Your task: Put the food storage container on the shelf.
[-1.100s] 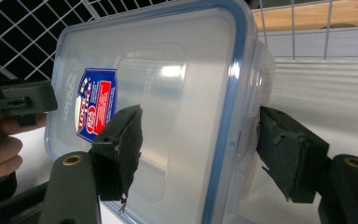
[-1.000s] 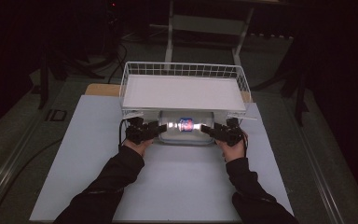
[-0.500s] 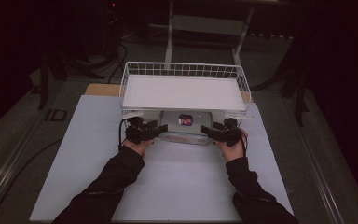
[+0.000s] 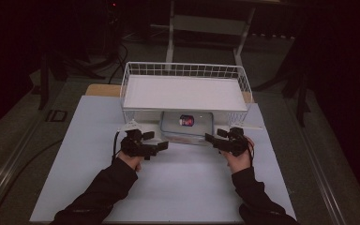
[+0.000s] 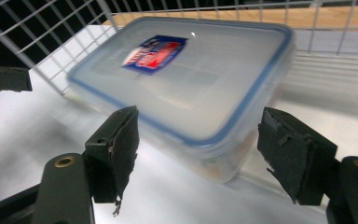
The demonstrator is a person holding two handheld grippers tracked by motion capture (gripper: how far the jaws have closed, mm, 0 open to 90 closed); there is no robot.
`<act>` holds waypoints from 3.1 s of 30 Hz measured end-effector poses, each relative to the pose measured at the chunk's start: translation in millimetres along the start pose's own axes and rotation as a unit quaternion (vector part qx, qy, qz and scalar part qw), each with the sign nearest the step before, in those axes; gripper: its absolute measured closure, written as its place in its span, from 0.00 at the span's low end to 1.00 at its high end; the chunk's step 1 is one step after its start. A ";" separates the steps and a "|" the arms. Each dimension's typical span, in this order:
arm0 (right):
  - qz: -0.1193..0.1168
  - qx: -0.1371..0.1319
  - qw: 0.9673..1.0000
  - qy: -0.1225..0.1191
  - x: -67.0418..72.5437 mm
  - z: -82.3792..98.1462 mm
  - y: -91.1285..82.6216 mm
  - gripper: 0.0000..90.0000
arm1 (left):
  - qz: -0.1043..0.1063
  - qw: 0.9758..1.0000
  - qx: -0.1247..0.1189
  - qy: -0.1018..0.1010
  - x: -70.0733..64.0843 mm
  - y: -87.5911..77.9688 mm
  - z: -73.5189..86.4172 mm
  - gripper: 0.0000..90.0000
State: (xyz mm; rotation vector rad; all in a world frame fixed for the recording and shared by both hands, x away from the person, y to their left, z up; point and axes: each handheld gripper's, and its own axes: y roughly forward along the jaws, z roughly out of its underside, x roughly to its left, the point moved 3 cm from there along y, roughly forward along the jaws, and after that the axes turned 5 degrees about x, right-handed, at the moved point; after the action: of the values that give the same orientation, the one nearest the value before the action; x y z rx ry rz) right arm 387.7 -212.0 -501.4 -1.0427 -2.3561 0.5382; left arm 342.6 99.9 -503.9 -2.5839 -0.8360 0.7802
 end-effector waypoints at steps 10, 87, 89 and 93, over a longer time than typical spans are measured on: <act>-0.043 0.014 0.999 -0.030 33.4 8.7 5.0 0.55 | -0.013 0.999 0.025 0.017 -13.3 -12.4 29.9 0.01; -0.067 0.016 0.990 -0.120 62.6 31.9 3.0 0.16 | -0.015 0.995 0.020 0.091 -28.0 -20.4 39.3 0.01; -0.061 0.016 0.990 -0.125 62.0 36.1 -2.6 0.16 | -0.013 0.995 0.020 0.093 -28.4 -19.8 39.4 0.01; -0.054 0.017 0.989 -0.134 60.3 43.2 -13.6 0.16 | -0.012 0.995 0.023 0.096 -28.9 -18.6 40.4 0.01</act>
State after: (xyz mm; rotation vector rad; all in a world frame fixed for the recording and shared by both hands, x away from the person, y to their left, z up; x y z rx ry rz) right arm 319.7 -181.0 -511.3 -0.8652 -2.6079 0.7128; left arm 291.1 101.8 -516.4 -2.5532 -0.7805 0.5263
